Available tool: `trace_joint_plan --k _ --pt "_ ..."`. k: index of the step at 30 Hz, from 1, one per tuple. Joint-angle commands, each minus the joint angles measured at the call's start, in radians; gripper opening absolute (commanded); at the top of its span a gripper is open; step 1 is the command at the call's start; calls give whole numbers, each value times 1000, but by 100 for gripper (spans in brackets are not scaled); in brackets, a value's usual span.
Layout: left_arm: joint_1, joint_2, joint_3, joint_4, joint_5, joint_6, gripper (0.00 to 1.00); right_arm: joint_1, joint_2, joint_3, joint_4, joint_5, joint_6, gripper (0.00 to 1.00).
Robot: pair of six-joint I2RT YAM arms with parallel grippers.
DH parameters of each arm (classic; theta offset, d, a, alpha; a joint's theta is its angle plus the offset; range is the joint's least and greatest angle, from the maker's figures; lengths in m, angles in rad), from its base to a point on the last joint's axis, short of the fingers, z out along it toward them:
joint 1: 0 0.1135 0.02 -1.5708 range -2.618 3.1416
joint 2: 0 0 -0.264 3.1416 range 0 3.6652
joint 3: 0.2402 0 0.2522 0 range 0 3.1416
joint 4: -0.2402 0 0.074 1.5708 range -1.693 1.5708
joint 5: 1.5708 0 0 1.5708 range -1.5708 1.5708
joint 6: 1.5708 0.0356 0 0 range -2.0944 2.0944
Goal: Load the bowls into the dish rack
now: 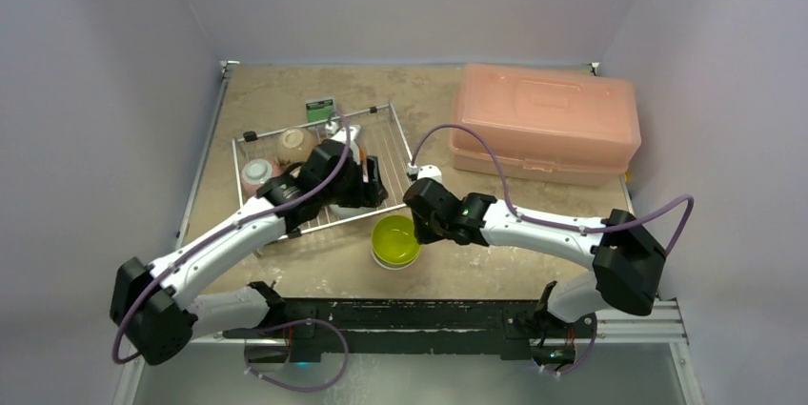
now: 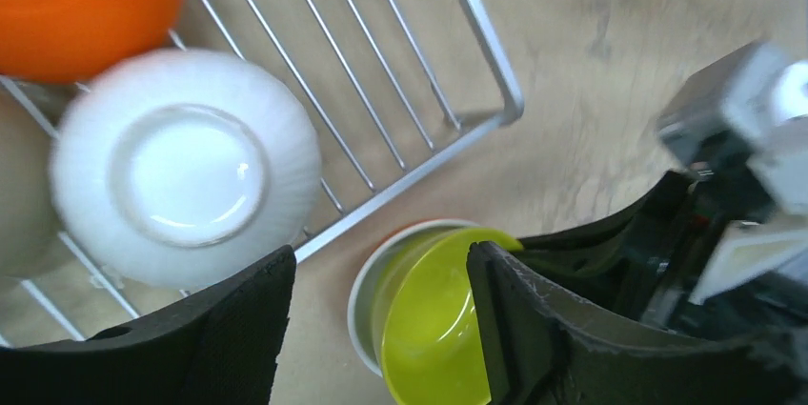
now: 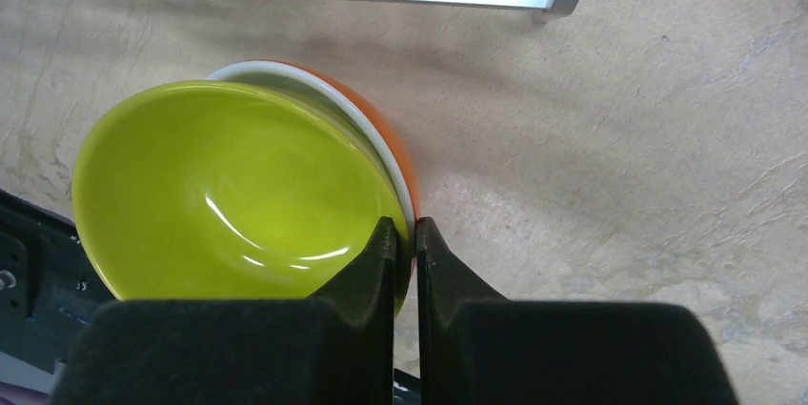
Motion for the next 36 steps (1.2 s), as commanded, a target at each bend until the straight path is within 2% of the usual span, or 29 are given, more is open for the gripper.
trace_joint_plan --k 1,5,20,23,27,29,30,32,33,36 --pt "-7 122 14 -41 213 54 63 -6 -38 -11 55 17 53 0" --pt "-11 174 30 -54 206 67 54 -18 -47 -30 58 20 66 0" --pt "-44 275 33 -29 238 89 37 -83 -90 -71 102 -31 68 0" --pt "-52 301 47 -32 237 94 26 -96 -99 -78 112 -48 67 0" --pt "-61 307 74 -38 204 94 2 -106 -100 -86 125 -74 64 0" --pt "-61 304 89 -38 191 96 0 -110 -102 -89 127 -78 63 0" --pt "-61 304 95 -39 186 100 0 -110 -105 -90 128 -79 63 8" --pt "-60 305 111 -44 185 109 0 -112 -120 -97 137 -79 65 35" --pt "-61 305 119 -48 189 117 0 -114 -134 -102 142 -79 65 45" --pt "-61 300 146 -62 198 127 0 -125 -171 -113 155 -86 57 61"
